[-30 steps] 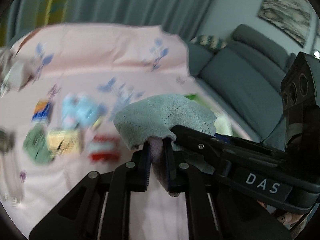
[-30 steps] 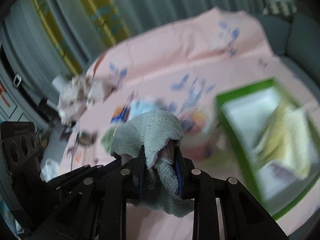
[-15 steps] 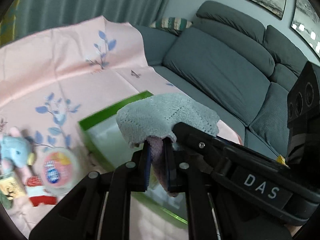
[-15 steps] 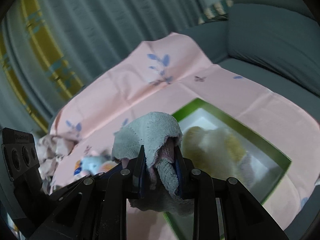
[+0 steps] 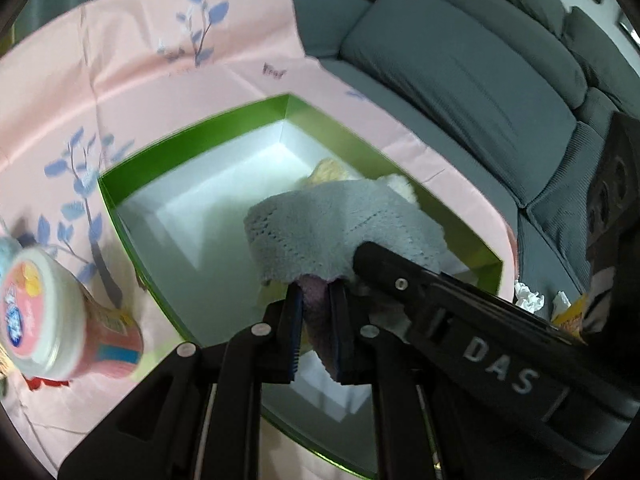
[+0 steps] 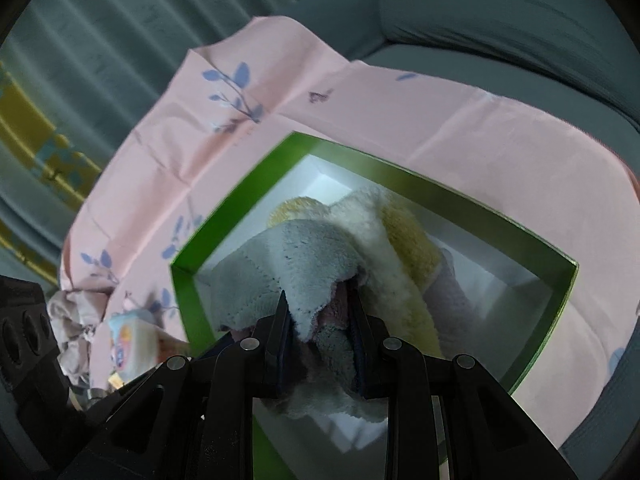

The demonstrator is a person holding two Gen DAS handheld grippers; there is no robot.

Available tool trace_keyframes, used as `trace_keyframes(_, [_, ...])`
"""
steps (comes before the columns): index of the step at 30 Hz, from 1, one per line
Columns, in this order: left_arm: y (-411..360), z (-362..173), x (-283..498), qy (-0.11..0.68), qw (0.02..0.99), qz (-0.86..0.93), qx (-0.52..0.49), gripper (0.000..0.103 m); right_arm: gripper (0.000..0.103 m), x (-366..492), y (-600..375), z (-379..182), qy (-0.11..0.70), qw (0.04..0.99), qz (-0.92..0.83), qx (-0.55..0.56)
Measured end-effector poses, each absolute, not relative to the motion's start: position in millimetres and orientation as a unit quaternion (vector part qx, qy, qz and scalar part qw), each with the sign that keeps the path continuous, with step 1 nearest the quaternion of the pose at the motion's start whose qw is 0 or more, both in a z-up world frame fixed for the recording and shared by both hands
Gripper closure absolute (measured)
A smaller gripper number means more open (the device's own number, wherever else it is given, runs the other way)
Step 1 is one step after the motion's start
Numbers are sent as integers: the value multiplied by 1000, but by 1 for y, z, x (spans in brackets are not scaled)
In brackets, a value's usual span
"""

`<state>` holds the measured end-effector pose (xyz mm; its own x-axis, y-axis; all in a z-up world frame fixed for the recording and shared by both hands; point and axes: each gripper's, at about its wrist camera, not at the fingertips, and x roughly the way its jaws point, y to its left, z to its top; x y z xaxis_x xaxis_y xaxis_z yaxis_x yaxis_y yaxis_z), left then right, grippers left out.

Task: Organize soft objects
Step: 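Carry the grey cloth over the green box while the left gripper also holds it, then open both grippers to drop the grey cloth into the green box, then move both tools back over the blue plush elephant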

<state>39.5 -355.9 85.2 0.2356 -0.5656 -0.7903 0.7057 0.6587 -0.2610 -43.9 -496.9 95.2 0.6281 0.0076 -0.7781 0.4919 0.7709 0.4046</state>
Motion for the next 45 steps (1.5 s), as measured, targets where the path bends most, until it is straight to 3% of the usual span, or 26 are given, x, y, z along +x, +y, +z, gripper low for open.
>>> trace_keyframes(12, [-357, 83, 36, 472, 777, -412, 66, 90, 74, -42, -503, 87, 430, 833, -161, 310])
trace_keyframes(13, [-355, 86, 35, 469, 778, -414, 63, 88, 72, -43, -503, 88, 428, 834, -164, 308])
trace_keyframes(15, [-351, 94, 33, 462, 783, -412, 65, 83, 53, -47, -502, 92, 426, 836, -174, 300])
trace_keyframes(18, [-340, 107, 31, 449, 792, -408, 65, 54, 31, -54, -501, 102, 414, 841, -187, 295])
trace_keyframes(19, [-335, 111, 30, 442, 797, -406, 65, 41, 29, -56, -501, 105, 407, 844, -185, 296])
trace_keyframes(20, [-330, 115, 29, 435, 802, -404, 64, 35, 25, -59, -500, 110, 398, 849, -179, 298])
trace_keyframes(23, [-311, 129, 25, 418, 817, -393, 65, 22, 17, -64, -492, 122, 383, 860, -169, 291])
trace_keyframes(26, [-289, 138, 24, 410, 825, -386, 50, 16, 14, -65, -480, 133, 374, 872, -161, 274])
trace_keyframes(33, [-231, 154, 18, 398, 846, -355, 13, 4, 9, -64, -446, 153, 363, 892, -118, 240])
trace_keyframes(45, [-114, 152, 11, 389, 888, -241, -31, 3, 9, -54, -382, 161, 373, 910, -59, 170])
